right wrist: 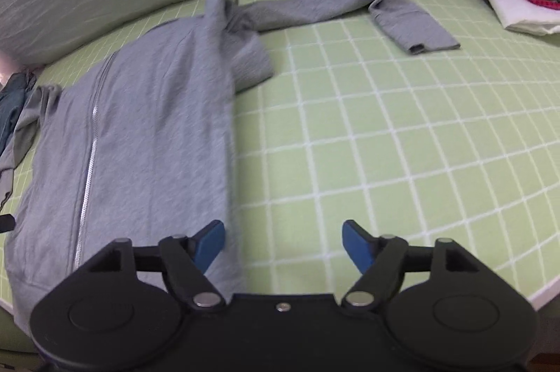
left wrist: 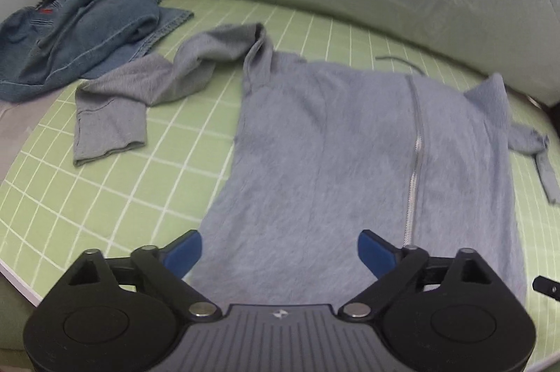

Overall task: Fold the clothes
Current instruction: 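Grasp the hoodie sleeve cuff with the right gripper, then pull the sleeve straight with the right gripper and release it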

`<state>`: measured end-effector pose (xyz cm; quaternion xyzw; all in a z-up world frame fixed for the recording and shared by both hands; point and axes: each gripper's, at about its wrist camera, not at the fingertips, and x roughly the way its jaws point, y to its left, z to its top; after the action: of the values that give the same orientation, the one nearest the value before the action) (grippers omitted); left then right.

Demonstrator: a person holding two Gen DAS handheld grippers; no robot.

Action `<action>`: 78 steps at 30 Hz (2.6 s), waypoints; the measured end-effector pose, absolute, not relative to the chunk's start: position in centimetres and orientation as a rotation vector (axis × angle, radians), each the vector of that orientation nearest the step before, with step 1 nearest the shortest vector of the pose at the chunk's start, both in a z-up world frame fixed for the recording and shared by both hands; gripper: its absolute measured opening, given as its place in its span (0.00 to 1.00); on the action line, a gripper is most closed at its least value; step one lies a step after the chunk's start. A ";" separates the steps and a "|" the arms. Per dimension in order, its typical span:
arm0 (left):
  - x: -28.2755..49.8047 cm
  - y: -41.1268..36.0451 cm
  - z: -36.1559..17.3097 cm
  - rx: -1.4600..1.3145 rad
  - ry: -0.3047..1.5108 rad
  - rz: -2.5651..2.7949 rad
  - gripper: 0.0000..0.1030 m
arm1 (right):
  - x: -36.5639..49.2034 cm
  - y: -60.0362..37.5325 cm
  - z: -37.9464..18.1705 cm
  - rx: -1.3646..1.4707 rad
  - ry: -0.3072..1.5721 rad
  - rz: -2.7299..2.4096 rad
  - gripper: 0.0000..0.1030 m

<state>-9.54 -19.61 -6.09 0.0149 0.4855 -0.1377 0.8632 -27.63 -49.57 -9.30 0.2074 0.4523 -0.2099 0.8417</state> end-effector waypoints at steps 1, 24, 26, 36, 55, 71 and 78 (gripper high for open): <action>-9.6 -20.3 -6.1 0.026 1.011 -0.287 0.96 | -27.7 -50.4 -9.2 0.438 0.938 -0.443 0.85; -3.6 -31.4 -12.1 0.101 1.159 -0.138 1.00 | -21.1 -67.4 -12.4 0.268 0.816 -0.608 0.81; -3.5 -31.8 -12.1 0.110 1.160 -0.133 1.00 | -20.2 -68.5 -12.7 0.272 0.831 -0.593 0.73; -3.7 -31.8 -12.0 0.102 1.144 -0.130 1.00 | -20.7 -71.2 -12.8 0.188 0.825 -0.597 0.06; -3.8 -31.7 -12.0 0.101 1.145 -0.132 1.00 | -32.5 -81.9 -12.6 0.303 0.804 -1.232 0.28; -3.9 -31.6 -11.9 0.099 1.134 -0.134 1.00 | -34.1 -81.3 -13.4 0.753 0.578 -1.125 0.60; -4.1 -31.6 -11.9 0.100 1.120 -0.137 1.00 | -34.0 -80.1 -13.0 0.623 0.663 -1.096 0.01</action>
<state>-4.09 -31.56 -11.91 0.0475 0.5304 -0.0650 0.8439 -33.97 -80.12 -12.97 0.2858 0.3040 -0.5027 0.7571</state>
